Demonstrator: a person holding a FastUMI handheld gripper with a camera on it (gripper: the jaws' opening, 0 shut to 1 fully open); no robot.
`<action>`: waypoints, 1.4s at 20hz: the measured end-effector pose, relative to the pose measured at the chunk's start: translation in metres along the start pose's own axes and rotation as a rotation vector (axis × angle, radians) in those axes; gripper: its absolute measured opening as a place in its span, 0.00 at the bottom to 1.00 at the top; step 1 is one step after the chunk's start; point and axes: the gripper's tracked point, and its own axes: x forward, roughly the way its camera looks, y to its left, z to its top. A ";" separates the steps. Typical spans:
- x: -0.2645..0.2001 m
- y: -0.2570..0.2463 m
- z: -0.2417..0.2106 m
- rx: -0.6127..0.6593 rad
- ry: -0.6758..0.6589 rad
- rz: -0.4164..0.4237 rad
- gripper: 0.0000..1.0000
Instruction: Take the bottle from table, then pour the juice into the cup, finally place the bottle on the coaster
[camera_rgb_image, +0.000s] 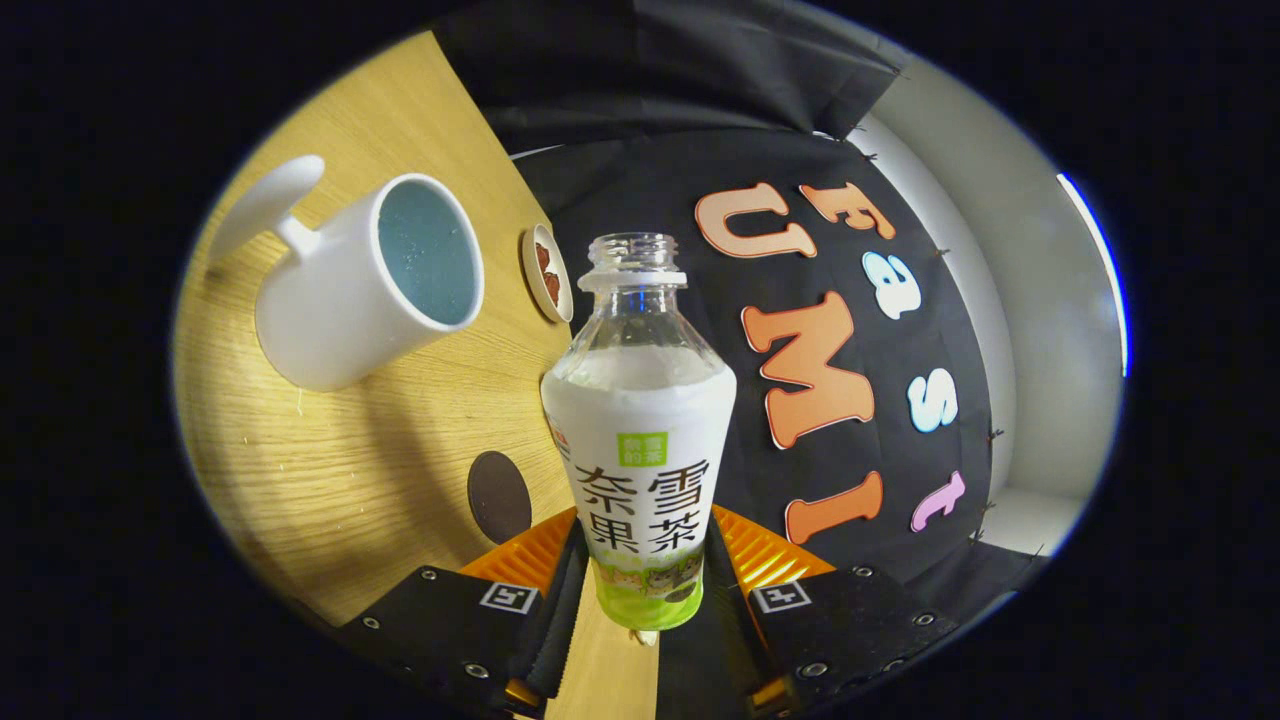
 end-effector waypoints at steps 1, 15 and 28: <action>0.000 0.000 0.000 -0.030 -0.005 -0.002 0.63; 0.010 0.000 0.012 -0.255 -0.055 -0.020 0.63; 0.011 -0.009 0.011 -0.318 -0.060 -0.031 0.63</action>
